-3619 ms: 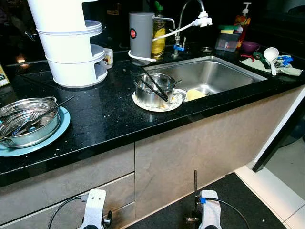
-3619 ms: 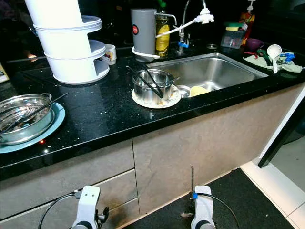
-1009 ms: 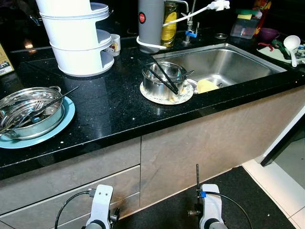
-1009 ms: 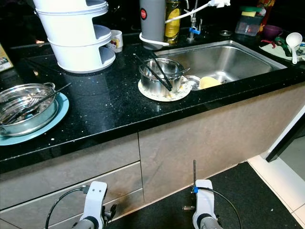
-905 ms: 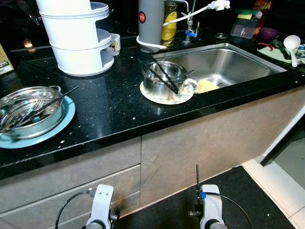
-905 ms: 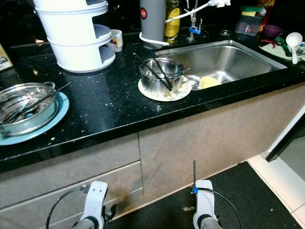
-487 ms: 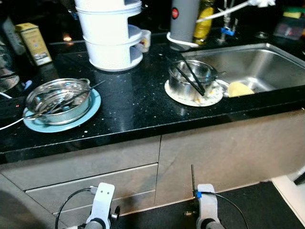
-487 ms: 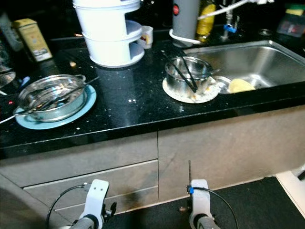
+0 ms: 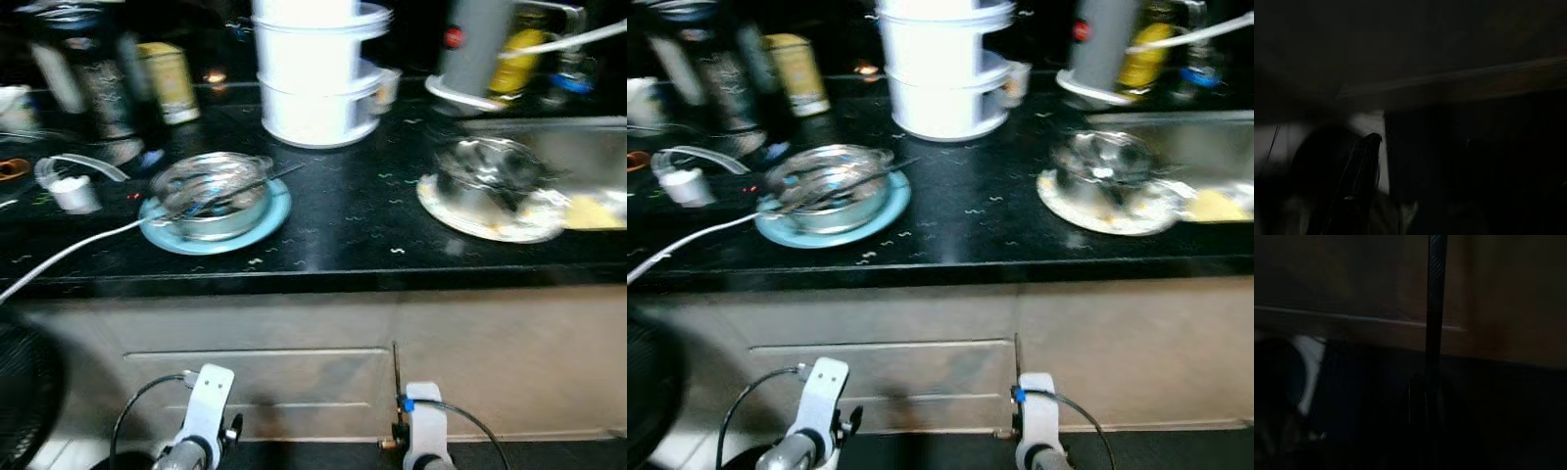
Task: Kitchen organization
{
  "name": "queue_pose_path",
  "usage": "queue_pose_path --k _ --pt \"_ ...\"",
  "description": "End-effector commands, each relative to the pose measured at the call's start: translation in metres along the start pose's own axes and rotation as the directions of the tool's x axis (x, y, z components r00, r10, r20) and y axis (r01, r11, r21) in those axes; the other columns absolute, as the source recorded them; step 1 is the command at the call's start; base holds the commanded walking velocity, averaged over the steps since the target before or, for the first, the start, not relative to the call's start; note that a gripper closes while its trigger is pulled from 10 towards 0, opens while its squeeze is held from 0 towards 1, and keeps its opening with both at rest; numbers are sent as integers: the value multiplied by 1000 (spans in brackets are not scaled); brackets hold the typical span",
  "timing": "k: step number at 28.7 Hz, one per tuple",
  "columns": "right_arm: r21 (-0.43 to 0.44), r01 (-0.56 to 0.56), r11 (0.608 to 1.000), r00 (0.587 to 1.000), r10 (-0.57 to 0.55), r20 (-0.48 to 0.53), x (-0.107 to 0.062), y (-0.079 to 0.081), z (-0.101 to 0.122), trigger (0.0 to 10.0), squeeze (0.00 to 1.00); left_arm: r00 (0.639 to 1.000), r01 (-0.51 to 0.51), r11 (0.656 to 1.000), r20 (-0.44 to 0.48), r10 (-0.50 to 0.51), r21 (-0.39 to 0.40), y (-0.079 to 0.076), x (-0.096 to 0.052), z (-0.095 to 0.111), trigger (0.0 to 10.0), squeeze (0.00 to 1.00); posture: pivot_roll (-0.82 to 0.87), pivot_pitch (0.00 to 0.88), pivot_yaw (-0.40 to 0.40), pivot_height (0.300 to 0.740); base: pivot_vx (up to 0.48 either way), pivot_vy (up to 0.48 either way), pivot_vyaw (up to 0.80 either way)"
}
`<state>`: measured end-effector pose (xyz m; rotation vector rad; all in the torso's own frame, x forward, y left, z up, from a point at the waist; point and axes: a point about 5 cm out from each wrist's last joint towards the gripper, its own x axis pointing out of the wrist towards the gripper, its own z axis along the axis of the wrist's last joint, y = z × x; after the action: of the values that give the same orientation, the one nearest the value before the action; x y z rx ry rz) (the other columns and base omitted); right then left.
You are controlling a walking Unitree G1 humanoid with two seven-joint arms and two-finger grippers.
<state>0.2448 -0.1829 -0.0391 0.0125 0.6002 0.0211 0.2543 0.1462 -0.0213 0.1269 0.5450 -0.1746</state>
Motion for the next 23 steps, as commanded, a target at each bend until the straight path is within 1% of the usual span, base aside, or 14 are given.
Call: queue_pose_path --k 1,3,6,9,12,15,19,20,22,23 --pt "28 27 999 999 -26 -25 -3 -2 -8 10000 0 1000 2 1000 -10 -2 30 1 0 0 10000 0 -83 162 20 740 0 0 0" --pt "49 43 998 998 -41 -41 -3 -5 -11 10000 0 1000 14 999 -26 -13 40 0 1 -1 10000 0 -81 158 23 740 0 0 0" --pt "34 43 999 998 -41 -56 -5 -6 -14 10000 0 999 15 998 -35 -13 57 -1 2 -1 10000 0 -81 158 23 740 0 0 0" --pt "25 42 999 997 -40 -62 -6 -6 -16 10000 0 999 30 999 -44 -29 39 -2 2 -1 10000 0 -81 158 23 740 0 0 0" --pt "11 42 999 997 -41 -72 -6 -5 -18 10000 0 998 44 998 -38 -42 38 -3 2 0 10000 0 -83 154 25 740 0 0 0" --pt "17 48 999 995 -46 -86 -6 -5 -19 10000 0 998 49 998 -40 -48 39 -4 3 1 10000 0 -82 156 24 740 0 0 0" --pt "26 51 998 994 -48 -99 -6 -5 -20 10000 0 998 50 998 -39 -48 42 -5 3 1 10000 0 -82 156 24 740 0 0 -800" --pt "9 57 998 991 -55 -118 -6 -6 -22 10000 0 998 49 998 -32 -48 49 -5 4 3 10000 0 -81 157 22 740 0 0 -800" --pt "6 63 998 991 -62 -121 -6 -7 -23 10000 0 998 47 998 -31 -45 52 -4 4 3 10000 0 -83 158 24 740 0 0 -800" --pt "24 81 996 988 -78 -132 -7 -8 -25 10000 0 998 49 997 -29 -48 52 -5 4 4 10000 0 -83 158 24 740 0 0 -556"
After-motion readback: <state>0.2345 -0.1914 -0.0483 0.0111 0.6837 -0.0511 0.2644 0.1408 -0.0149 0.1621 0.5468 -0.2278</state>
